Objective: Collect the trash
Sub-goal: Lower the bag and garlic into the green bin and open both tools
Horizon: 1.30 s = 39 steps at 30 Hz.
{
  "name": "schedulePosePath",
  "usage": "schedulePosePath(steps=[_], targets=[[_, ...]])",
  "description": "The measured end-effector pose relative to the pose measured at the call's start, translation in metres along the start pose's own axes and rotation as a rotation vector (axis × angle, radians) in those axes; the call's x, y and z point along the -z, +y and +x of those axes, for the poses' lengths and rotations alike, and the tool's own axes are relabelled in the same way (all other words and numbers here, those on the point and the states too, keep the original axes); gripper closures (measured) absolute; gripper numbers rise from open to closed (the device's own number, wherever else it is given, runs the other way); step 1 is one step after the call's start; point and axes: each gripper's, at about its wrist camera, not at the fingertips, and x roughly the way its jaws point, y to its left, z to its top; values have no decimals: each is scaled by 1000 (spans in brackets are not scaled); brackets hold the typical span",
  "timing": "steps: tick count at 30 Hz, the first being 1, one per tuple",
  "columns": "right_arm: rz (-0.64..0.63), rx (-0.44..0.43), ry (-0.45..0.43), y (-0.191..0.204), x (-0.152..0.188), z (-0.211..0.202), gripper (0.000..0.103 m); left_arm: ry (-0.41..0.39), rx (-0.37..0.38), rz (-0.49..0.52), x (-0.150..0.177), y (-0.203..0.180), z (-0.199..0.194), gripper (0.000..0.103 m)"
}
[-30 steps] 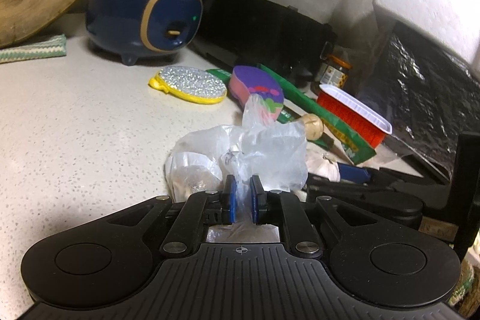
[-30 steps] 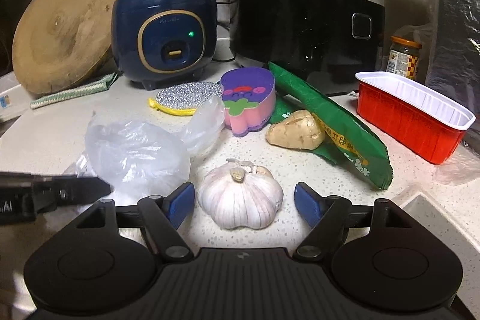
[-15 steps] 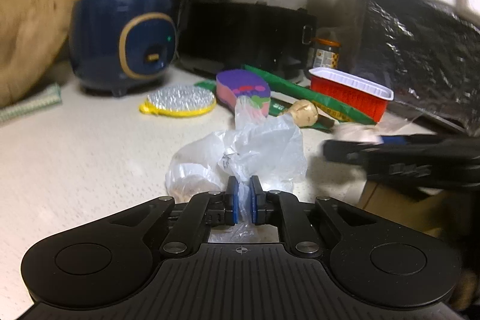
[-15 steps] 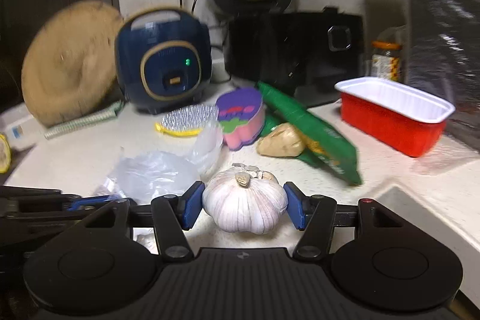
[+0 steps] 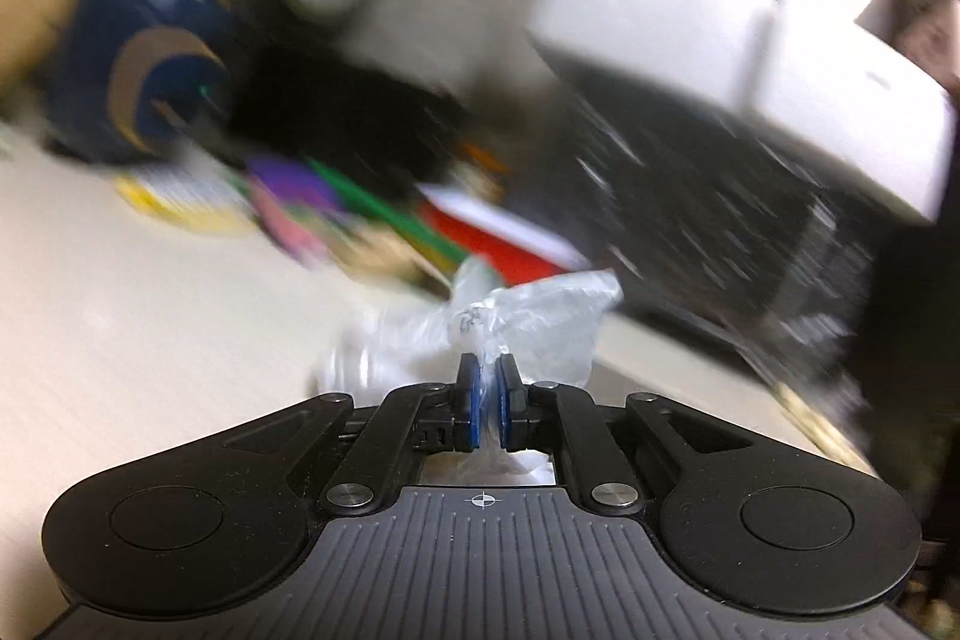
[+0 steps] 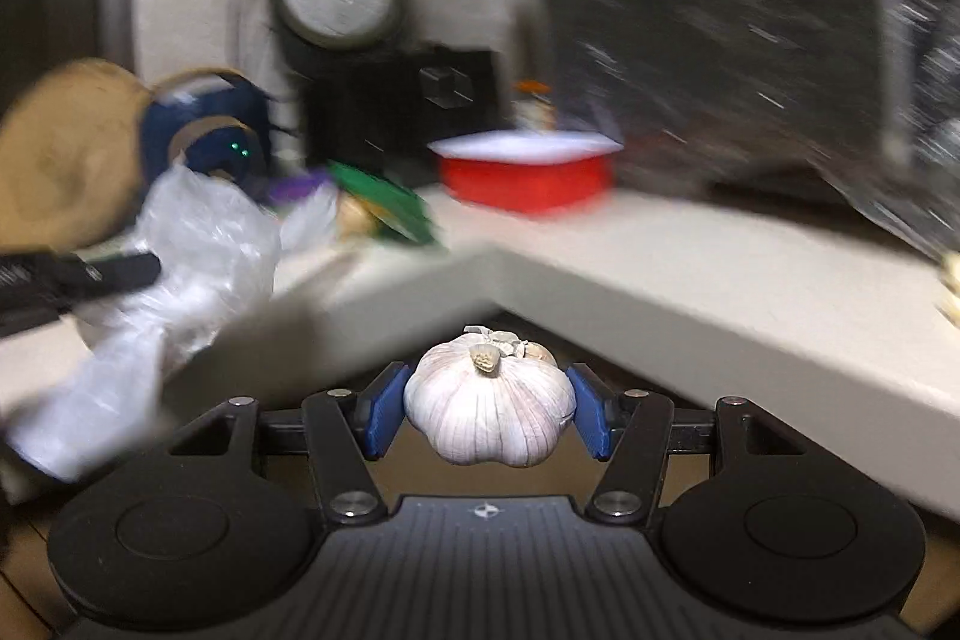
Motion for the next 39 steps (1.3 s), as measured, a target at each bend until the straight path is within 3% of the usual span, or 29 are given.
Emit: schedulePosePath(steps=[3,6,9,12,17,23,26,30,39], targets=[[33,91,55,-23,34,-3,46,136,105,-13,42,-8,32,94],[69,170,132,-48,71,2,46,304,122,-47,97,-5,76,94],[103,204,238,-66,100,16,46,515,90,-121,152,6,123,95],[132,208,301,-79,119,29,46,679,37,-126,199,15,159,95],[187,199,386,-97,143,60,46,823,-46,-156,250,33,206,95],[214,199,501,-104,178,87,46,932,-53,-179,299,44,240,92],[223,196,556,-102,194,97,46,928,-80,-209,307,57,234,88],[250,177,639,-99,214,117,46,889,-97,-206,293,66,215,88],[199,133,759,-66,247,173,46,815,-219,-37,254,56,184,88]])
